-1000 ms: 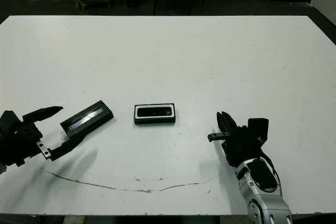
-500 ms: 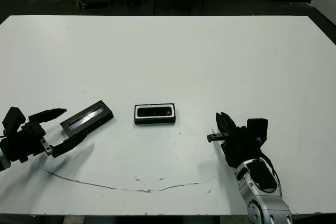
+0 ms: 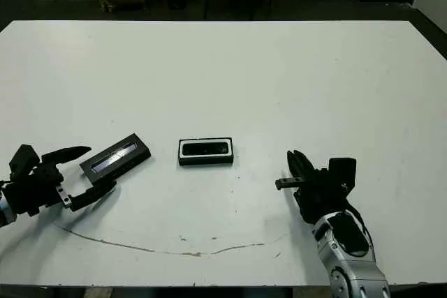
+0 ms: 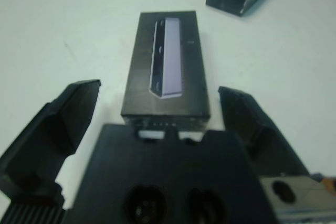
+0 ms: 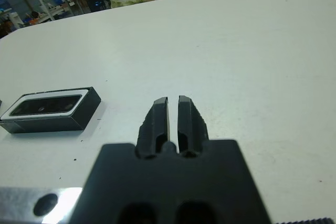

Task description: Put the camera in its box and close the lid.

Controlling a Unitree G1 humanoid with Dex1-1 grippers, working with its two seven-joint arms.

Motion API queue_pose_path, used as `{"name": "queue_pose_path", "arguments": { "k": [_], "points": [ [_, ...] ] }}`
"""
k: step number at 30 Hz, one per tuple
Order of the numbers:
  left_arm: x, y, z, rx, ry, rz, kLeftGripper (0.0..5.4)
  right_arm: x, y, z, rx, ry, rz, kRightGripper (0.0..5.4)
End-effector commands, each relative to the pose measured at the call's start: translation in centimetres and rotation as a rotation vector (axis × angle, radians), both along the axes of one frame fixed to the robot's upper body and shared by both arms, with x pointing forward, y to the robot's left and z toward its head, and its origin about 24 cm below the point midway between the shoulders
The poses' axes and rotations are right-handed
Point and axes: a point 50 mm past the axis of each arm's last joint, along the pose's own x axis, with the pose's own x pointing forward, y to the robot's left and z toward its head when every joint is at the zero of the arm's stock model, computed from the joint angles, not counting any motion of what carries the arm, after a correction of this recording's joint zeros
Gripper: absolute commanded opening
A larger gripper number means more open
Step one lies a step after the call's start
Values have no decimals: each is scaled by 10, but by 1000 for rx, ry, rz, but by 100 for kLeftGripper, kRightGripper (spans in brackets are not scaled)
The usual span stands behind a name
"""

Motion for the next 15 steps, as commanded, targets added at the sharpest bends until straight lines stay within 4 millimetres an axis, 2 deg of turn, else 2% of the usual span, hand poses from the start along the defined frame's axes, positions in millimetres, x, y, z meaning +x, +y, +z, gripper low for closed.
{"name": "queue_pose_path", "arguments": {
  "k": [1,15],
  "points": [
    [0,3,-5,9,33,-7,538,-2,-5,-6,-32,37,-16,0],
    [2,9,-17,-29,96,7,538,-3,-4,-5,-7,39,-15,0]
  ]
}}
